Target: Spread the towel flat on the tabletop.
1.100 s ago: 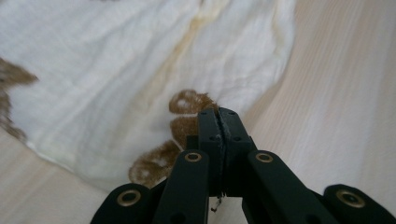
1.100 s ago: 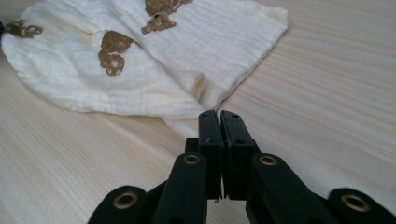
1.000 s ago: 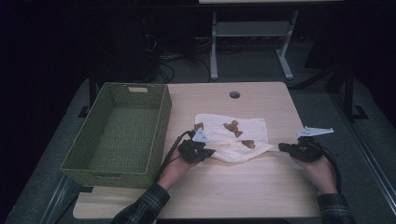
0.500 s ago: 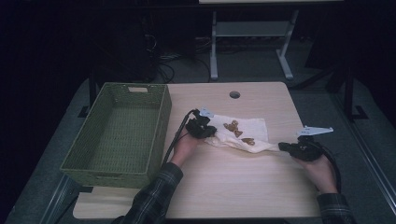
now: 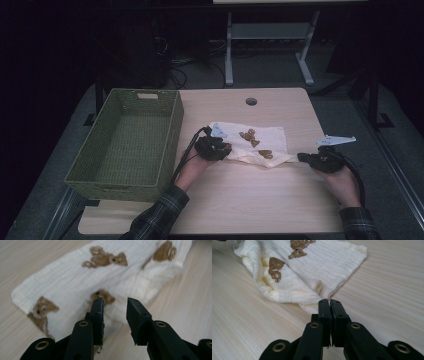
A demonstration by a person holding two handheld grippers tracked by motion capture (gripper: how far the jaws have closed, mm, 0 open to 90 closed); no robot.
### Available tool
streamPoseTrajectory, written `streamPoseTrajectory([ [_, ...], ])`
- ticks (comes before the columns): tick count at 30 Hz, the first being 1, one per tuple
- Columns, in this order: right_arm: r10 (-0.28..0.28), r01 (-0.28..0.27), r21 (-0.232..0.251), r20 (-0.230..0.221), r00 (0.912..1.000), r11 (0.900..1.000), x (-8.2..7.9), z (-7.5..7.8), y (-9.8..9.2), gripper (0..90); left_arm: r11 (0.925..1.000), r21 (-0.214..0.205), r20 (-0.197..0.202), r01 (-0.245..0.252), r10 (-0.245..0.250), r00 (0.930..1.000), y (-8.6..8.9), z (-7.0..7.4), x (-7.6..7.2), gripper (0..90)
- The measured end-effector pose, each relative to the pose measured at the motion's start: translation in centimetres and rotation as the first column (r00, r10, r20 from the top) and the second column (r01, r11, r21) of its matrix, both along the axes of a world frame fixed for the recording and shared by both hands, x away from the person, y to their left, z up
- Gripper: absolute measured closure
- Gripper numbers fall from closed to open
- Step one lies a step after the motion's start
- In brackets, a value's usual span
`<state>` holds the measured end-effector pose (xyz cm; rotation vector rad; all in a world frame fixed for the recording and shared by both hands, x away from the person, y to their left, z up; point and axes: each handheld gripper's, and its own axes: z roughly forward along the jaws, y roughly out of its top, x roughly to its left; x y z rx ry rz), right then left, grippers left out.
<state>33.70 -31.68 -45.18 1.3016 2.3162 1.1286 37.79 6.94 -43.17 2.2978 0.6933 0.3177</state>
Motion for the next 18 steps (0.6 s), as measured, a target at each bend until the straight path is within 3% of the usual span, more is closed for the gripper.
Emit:
streamPoseTrajectory([
  [4, 0.002, -0.002, -0.002, -0.003, 1.0000, 1.0000, 0.0, 0.0, 0.0, 87.7, 0.9993, 0.037, 0.003, 0.011, -0.011, 0.9999, 0.2, -1.2, -0.7, 63.9],
  [8, 0.007, -0.007, -0.005, -0.008, 0.9999, 1.0000, 0.1, -0.1, 0.2, 87.7, 0.9980, 0.062, 0.011, 0.009, -0.010, 0.9999, -0.2, -2.0, -0.2, 62.4],
  [11, 0.010, -0.010, -0.005, -0.006, 0.9999, 0.9999, 0.0, -0.2, 0.1, 87.8, 0.9961, 0.086, 0.000, 0.017, -0.017, 0.9998, -0.6, -2.5, 0.1, 70.1],
  [14, 0.012, -0.012, -0.004, -0.004, 0.9999, 0.9999, 0.1, -0.2, 0.1, 87.8, 0.9970, 0.077, -0.009, 0.006, -0.006, 0.9999, -0.6, -2.4, 0.3, 86.0],
  [18, 0.011, -0.011, 0.000, -0.003, 0.9999, 0.9999, 0.0, -0.1, 0.1, 87.8, 0.9994, 0.025, -0.010, -0.023, 0.024, 0.9997, -0.1, -1.4, 0.2, 89.6],
])
